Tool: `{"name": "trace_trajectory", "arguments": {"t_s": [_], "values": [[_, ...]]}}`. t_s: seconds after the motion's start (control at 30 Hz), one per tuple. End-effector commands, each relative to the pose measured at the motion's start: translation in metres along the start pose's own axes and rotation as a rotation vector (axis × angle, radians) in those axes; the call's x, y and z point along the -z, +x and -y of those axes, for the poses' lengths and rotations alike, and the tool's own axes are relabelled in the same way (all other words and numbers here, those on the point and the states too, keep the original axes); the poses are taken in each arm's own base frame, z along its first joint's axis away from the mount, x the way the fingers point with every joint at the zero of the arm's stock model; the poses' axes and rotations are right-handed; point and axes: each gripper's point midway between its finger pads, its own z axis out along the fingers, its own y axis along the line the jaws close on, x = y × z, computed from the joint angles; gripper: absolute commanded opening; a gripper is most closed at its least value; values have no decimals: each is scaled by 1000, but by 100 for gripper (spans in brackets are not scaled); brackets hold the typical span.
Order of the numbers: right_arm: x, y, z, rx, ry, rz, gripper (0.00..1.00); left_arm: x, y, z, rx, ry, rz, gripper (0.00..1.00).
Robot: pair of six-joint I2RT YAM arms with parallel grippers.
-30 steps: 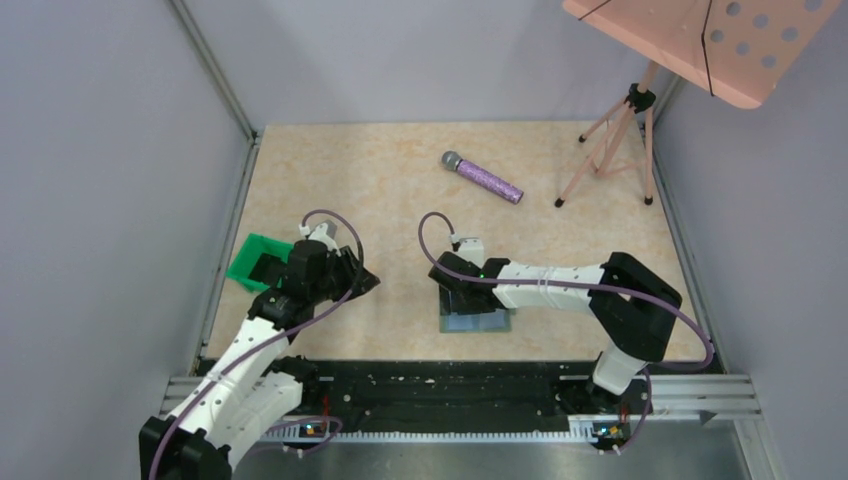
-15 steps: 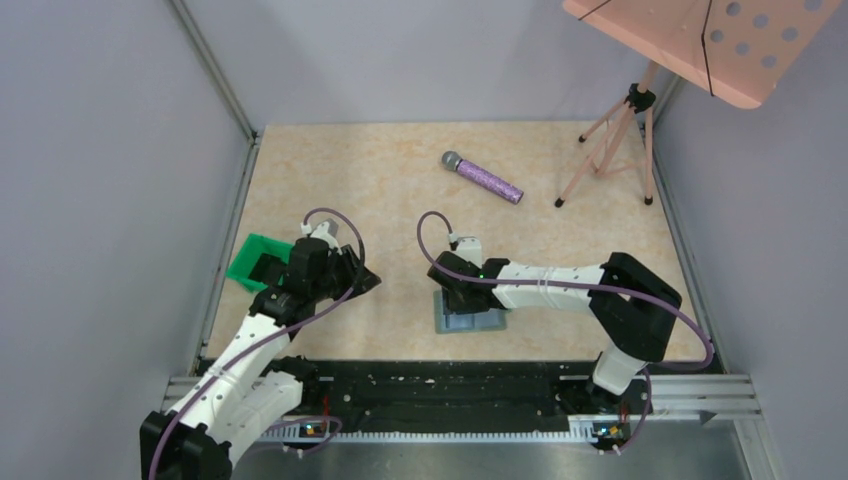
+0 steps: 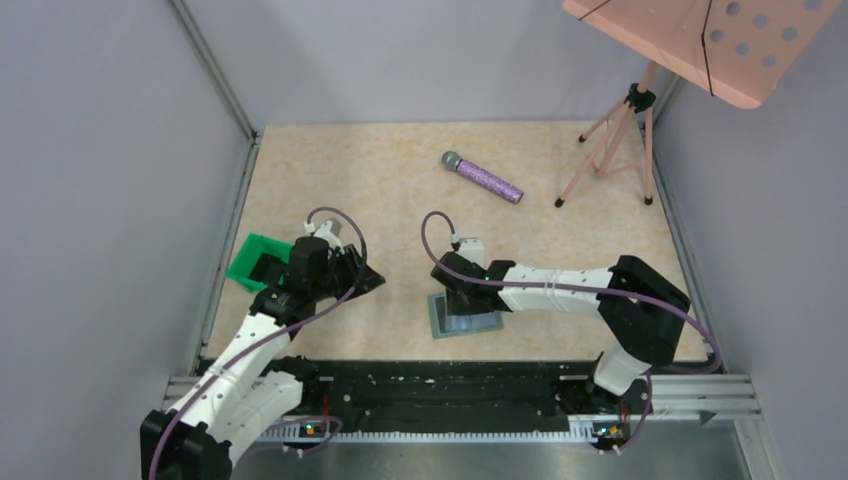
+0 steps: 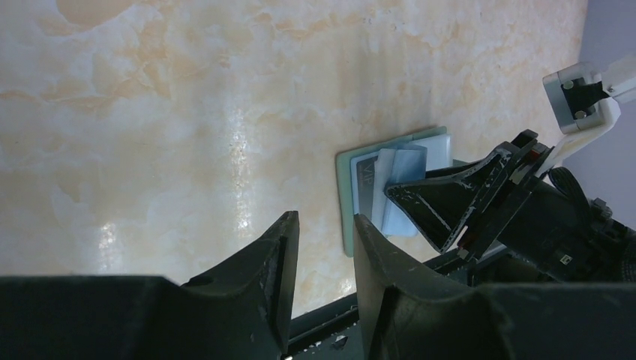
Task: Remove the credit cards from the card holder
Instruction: Remove the credit card from the card holder.
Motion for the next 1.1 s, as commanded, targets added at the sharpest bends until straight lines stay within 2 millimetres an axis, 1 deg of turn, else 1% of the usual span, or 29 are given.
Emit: {"name": "trace_trajectory", "arguments": {"t_s": [0.0, 0.2, 0.4, 0.5, 0.63, 0.73, 0.8, 0.9, 1.07], "values": [[13, -8, -11, -22, -59, 42, 37, -3, -4, 17, -2, 84, 4, 38], [16, -10, -7, -31, -59, 64, 36, -13, 8, 25, 8, 146, -55, 38], [20, -14, -1, -44, -49, 90, 38, -26, 23, 32, 39, 182, -108, 37], [20, -15, 3, -51, -41, 96, 37, -35, 31, 30, 46, 178, -133, 36], [22, -17, 12, -60, -33, 105, 36, -44, 35, 30, 63, 178, -153, 35], [28, -21, 23, -68, -2, 125, 39, -48, 37, 31, 62, 179, -172, 35], [31, -22, 36, -73, 37, 138, 40, -51, 39, 30, 61, 171, -185, 34], [38, -20, 53, -90, 73, 142, 40, -51, 39, 31, 57, 171, -189, 34], [52, -19, 78, -124, 119, 148, 46, -51, 41, 31, 48, 168, -196, 34]]}}
